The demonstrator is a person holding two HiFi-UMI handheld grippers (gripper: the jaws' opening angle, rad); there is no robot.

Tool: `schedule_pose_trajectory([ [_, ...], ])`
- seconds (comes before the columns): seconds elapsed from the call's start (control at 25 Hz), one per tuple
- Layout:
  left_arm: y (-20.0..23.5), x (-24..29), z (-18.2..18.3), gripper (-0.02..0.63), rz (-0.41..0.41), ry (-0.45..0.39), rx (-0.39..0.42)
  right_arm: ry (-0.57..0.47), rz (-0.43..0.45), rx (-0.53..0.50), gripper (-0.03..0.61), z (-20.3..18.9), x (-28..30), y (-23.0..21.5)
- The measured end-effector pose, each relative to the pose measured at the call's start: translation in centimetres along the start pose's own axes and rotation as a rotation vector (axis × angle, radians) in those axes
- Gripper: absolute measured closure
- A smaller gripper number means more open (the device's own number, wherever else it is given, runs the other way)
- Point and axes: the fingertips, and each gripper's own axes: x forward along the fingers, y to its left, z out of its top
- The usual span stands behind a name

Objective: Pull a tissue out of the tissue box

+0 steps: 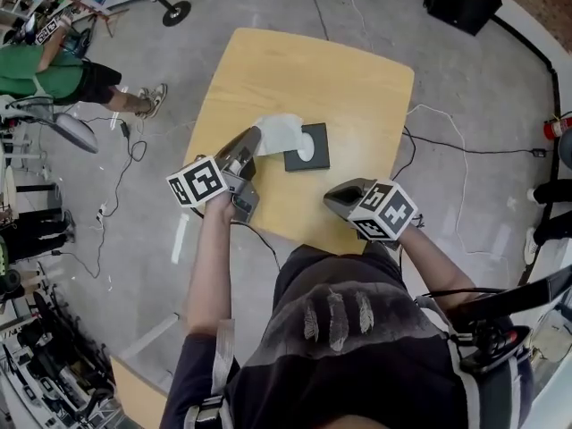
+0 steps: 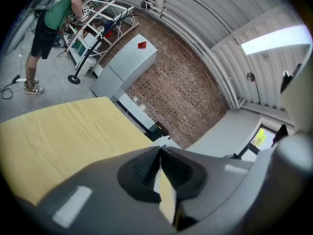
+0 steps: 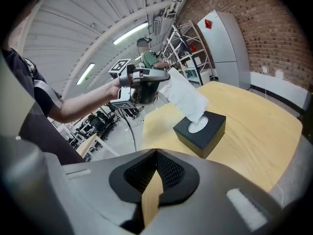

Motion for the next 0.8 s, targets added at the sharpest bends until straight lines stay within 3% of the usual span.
schedule_pose_trajectory([
  [0.4,2.0,-2.8,3.0,0.611,0.043,-0.122,-0.042,0.012,-0.002,-0.007,0.58,0.6,0.1,0.2],
  [0.8,3.4,-3.6,3.1,0.611,0.038,-0.195,-0.094,0.021,0.003,-0.016,0.58,0.2,0.1,0.1],
])
